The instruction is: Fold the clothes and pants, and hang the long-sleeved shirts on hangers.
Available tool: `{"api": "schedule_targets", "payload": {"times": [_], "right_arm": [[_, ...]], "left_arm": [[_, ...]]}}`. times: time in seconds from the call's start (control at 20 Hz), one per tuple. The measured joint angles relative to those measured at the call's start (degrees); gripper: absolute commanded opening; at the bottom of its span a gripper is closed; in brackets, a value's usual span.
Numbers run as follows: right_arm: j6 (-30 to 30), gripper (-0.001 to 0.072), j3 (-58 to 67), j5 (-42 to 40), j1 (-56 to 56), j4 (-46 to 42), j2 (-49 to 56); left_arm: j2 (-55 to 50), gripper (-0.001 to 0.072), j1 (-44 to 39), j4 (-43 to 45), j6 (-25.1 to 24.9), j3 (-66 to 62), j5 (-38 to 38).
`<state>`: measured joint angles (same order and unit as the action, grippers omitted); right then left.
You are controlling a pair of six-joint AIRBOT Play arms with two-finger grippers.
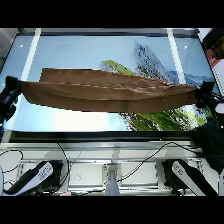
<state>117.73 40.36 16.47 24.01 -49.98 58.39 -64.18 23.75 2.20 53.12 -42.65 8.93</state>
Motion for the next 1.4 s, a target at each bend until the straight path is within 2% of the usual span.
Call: {"api": "schedule_targets", "payload": {"times": [0.3,0.6,0.8,1.1,1.4], "right_arm": [[1.86,0.0030,11.15,-5.29,-3.50,0.20,13.27],[7.32,0.0030,21.57,-7.19,-4.07,0.33,25.40],[12.02,0.0030,26.47,-8.00,-4.13,0.57,31.32],[19.37,0.0031,28.70,-10.93,-4.70,1.09,35.71],[22.51,0.0032,29.05,-16.22,-6.47,2.99,38.10]], "left_arm": [[-14.53,0.0012,-5.75,-1.22,0.11,-14.56,-2.45],[-23.43,0.0013,-6.73,-1.42,3.04,-21.03,-4.24],[-26.58,0.0013,-6.86,-1.44,3.56,-21.94,-5.53],[-28.55,0.0014,-6.80,-1.51,7.26,-22.25,-8.46],[-29.29,0.0016,-6.93,-1.60,14.08,-22.27,-10.88]]}}
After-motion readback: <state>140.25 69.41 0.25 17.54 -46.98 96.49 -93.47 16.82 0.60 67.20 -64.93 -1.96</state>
